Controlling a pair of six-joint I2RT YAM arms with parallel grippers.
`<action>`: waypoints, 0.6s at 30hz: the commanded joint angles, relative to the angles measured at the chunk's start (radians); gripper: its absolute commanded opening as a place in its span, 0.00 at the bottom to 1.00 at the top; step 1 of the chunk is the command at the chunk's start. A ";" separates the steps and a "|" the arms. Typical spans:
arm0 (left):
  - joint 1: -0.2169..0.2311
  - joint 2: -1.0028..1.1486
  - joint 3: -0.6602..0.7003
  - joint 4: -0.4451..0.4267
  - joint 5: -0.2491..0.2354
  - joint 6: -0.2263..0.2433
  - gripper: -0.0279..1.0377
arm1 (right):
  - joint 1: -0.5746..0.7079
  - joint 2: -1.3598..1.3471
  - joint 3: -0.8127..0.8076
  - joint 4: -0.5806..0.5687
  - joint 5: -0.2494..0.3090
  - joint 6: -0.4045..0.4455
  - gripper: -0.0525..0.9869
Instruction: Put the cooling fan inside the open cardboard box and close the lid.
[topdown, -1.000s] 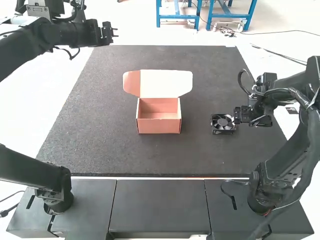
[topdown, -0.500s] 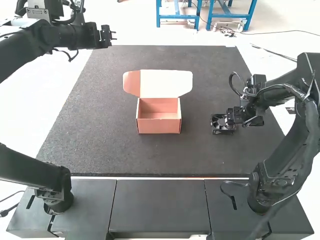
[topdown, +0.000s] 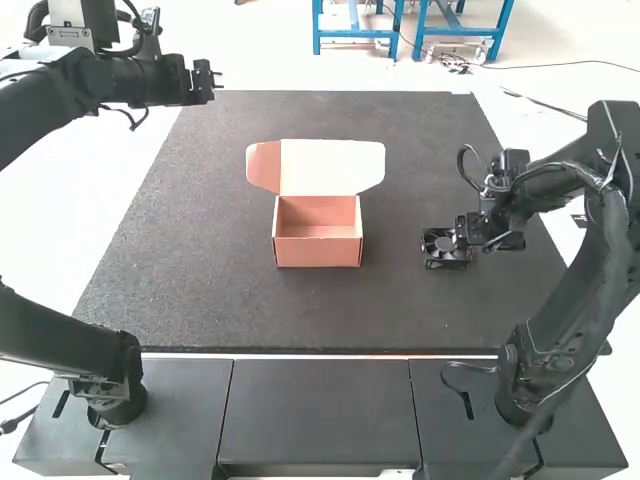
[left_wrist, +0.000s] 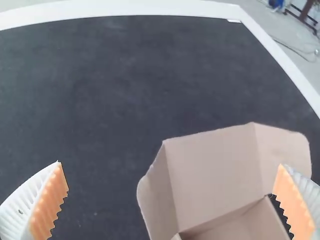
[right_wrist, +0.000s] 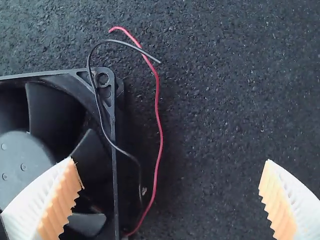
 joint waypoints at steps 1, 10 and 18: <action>-0.001 -0.024 -0.011 0.008 0.014 0.014 0.94 | 0.017 0.047 -0.027 -0.026 -0.024 -0.005 0.85; -0.001 -0.024 -0.016 0.017 0.014 0.012 0.94 | 0.017 0.047 -0.047 -0.033 -0.025 -0.034 0.59; 0.005 -0.024 -0.020 0.014 0.014 0.014 0.94 | 0.037 0.045 -0.048 -0.031 -0.074 -0.031 0.12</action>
